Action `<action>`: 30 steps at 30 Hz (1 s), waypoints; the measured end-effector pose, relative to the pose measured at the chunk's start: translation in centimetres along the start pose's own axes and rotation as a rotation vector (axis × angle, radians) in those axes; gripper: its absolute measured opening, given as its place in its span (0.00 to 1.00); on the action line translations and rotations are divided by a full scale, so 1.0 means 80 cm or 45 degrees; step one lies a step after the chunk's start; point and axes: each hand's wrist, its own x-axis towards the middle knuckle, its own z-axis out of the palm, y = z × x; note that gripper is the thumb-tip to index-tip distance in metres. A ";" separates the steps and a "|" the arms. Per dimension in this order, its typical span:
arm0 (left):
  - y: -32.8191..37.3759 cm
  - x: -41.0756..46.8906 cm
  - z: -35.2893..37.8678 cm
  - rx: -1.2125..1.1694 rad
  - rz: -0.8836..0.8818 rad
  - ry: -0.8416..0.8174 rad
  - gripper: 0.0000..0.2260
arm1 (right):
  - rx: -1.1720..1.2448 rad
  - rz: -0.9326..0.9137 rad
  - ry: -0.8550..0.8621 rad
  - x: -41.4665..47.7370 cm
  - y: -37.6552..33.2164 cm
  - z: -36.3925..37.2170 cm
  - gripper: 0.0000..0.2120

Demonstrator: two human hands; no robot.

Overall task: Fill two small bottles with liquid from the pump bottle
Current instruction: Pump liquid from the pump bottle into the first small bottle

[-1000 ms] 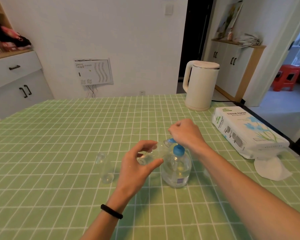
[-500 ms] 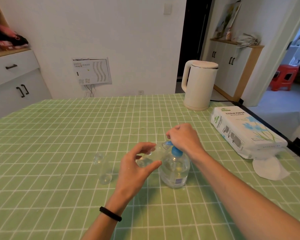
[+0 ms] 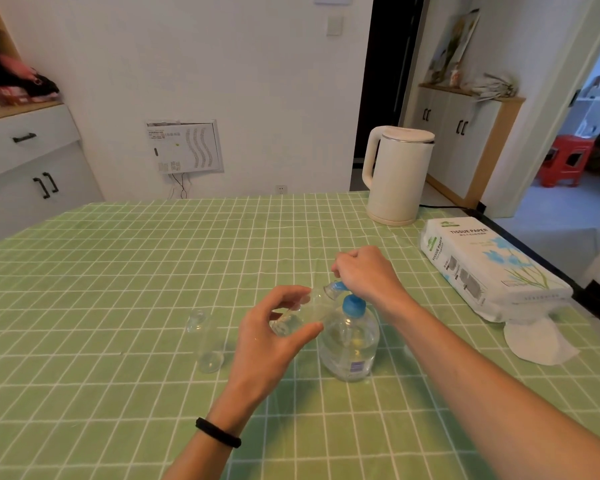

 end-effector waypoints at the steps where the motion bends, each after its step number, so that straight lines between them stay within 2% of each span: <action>1: 0.000 0.000 0.000 -0.004 -0.004 0.000 0.19 | 0.015 0.019 0.008 0.000 0.001 0.001 0.17; 8: -0.002 0.001 0.003 0.014 -0.030 -0.005 0.20 | 0.062 0.093 -0.002 -0.003 0.007 0.007 0.17; 17: -0.004 -0.001 0.003 0.021 -0.017 -0.004 0.20 | 0.041 0.118 -0.022 -0.006 0.004 0.006 0.09; 20: -0.002 -0.001 0.002 0.009 -0.016 -0.007 0.20 | 0.052 0.139 -0.053 -0.003 0.000 0.000 0.14; 24: 0.000 0.002 0.000 0.007 -0.002 -0.006 0.19 | 0.017 0.086 -0.062 0.001 -0.006 -0.003 0.13; 30: -0.001 0.002 0.001 0.015 -0.002 0.000 0.19 | 0.063 0.157 -0.051 -0.003 0.000 0.001 0.18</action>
